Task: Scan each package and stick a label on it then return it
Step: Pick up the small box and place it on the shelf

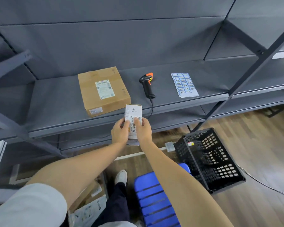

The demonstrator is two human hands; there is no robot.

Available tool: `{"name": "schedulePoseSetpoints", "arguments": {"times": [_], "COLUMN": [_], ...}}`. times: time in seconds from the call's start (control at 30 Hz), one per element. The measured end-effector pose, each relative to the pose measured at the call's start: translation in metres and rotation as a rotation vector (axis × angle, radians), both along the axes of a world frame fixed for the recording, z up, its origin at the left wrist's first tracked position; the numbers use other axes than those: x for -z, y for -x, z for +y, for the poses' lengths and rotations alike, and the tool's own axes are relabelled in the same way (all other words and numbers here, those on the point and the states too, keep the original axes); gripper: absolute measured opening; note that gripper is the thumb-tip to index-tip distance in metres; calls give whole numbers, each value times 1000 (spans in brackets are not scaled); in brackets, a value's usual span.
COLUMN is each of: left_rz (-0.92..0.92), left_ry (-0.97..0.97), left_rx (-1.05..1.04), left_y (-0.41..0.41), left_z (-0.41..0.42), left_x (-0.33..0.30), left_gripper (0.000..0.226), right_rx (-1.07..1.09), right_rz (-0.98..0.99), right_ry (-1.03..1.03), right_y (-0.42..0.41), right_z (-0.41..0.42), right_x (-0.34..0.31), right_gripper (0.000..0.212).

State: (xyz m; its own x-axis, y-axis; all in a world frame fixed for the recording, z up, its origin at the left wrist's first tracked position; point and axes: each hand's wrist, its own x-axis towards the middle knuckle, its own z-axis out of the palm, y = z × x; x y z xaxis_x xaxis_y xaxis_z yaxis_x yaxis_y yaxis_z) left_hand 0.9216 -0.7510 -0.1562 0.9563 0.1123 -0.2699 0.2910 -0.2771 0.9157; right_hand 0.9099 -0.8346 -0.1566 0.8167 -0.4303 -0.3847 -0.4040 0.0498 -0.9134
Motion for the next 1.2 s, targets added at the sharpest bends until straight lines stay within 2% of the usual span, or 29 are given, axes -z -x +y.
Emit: {"name": "schedulePoseSetpoints", "arguments": {"times": [0.3, 0.5, 0.83, 1.2], "left_rz": [-53, 11, 49, 78], "left_ry": [114, 221, 307, 332], "left_rx": [-41, -97, -102, -105], "left_y": [-142, -201, -231, -240], "left_z": [27, 38, 54, 45], "left_x": [-20, -20, -13, -16], "left_gripper": [30, 29, 21, 23], "right_rx": [-54, -103, -211, -229], "right_rz": [-25, 20, 47, 48], "right_ry": [36, 65, 172, 153], "right_y": [-147, -212, -250, -260], "right_z": [24, 33, 45, 34], "right_x": [-22, -30, -33, -23], "right_gripper": [37, 35, 32, 25]}}
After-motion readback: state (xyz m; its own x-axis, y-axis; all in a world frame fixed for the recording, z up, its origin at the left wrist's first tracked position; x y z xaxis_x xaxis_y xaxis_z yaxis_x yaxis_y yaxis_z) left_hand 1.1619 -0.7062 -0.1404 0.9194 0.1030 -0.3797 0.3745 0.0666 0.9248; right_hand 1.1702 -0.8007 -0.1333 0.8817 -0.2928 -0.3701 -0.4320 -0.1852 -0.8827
